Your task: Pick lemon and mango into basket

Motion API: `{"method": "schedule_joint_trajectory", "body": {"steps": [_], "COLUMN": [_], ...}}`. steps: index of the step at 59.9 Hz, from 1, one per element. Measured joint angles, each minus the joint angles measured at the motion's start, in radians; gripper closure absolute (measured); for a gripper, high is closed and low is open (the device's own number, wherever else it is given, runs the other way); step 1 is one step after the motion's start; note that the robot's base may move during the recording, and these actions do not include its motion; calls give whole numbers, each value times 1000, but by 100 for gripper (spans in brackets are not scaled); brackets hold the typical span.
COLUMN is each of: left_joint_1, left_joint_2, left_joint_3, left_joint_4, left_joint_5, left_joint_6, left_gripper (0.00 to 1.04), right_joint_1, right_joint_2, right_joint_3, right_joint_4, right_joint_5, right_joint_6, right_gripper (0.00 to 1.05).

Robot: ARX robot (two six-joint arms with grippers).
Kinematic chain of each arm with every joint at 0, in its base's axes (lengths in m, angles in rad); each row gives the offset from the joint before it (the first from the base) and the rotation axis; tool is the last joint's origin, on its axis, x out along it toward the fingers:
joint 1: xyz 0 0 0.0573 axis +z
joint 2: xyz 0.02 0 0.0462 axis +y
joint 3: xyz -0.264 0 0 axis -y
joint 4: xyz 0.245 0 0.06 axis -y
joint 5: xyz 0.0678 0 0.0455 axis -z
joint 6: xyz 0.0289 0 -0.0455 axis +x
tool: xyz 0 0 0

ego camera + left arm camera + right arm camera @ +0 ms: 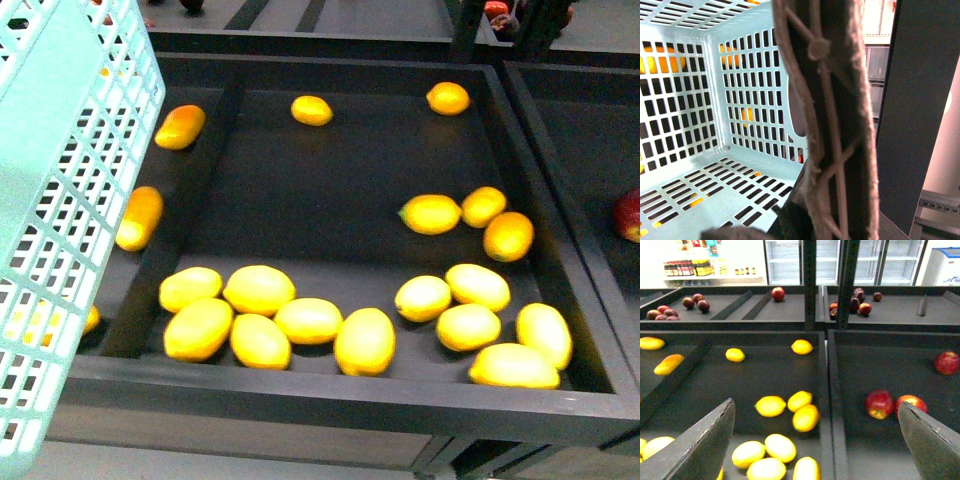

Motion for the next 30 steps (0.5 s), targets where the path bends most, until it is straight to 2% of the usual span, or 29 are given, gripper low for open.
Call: {"method": "schedule_joint_trajectory", "body": {"steps": [30], "left_joint_1": [0], "left_joint_2": [0], "left_joint_3": [0], "left_joint_4": [0], "left_joint_5": [-1], "left_joint_6": [3], "left_gripper": [100], "right_joint_1": [0], "right_joint_2": [0], "right_joint_3": [0], "right_joint_4": [0], "right_joint_5": [0], "right_joint_6": [0], "right_gripper": [9]}}
